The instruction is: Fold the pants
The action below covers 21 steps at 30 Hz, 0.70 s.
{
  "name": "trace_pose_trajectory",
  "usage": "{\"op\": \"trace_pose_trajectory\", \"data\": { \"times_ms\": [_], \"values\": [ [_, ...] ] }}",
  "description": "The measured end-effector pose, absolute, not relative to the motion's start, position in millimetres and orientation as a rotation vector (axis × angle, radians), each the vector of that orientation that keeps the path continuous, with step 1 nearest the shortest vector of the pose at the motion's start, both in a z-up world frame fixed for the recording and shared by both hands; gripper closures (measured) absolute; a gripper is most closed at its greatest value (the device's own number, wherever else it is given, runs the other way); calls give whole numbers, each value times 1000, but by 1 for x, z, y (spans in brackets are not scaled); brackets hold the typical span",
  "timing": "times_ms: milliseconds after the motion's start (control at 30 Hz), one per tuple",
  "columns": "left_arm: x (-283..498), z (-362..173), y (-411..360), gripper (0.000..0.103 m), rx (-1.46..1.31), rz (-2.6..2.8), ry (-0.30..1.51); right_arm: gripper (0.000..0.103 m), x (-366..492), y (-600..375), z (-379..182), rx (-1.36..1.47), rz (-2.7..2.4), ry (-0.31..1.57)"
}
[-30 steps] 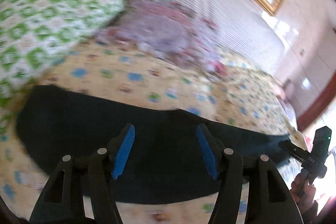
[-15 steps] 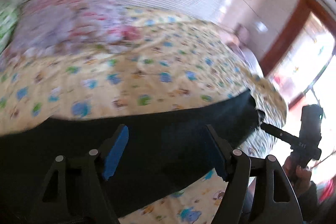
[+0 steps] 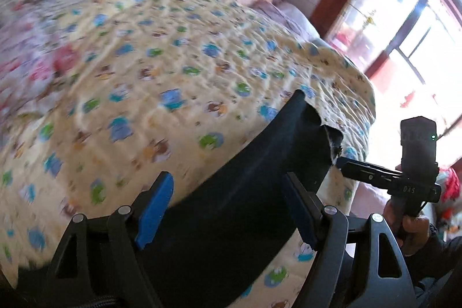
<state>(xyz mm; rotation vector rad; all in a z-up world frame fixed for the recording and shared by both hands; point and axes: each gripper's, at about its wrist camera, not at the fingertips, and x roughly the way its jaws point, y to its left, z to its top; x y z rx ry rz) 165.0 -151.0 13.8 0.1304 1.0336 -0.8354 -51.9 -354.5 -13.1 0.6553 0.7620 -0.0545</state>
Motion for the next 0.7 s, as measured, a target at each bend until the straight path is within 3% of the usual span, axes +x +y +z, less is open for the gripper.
{"op": "trace_pose_trajectory", "data": {
  "times_ms": [333,567,600,633,700],
  "values": [
    [210,-18,-223,25,169,-984,1194,39,-41,-371,-29,899,28,706],
    [216,-37,-262,27,214,-1054,1254,41,-34,-373,-28,885,29,666],
    [215,-38,-266,33,223,-1058,1246,44,-34,-372,-27,864,31,665],
    [216,-39,-268,38,222,-1063,1248,55,-34,-371,-27,850,35,672],
    [217,-41,-271,70,200,-1092,1263,70,-33,-373,-32,844,33,684]
  ]
}}
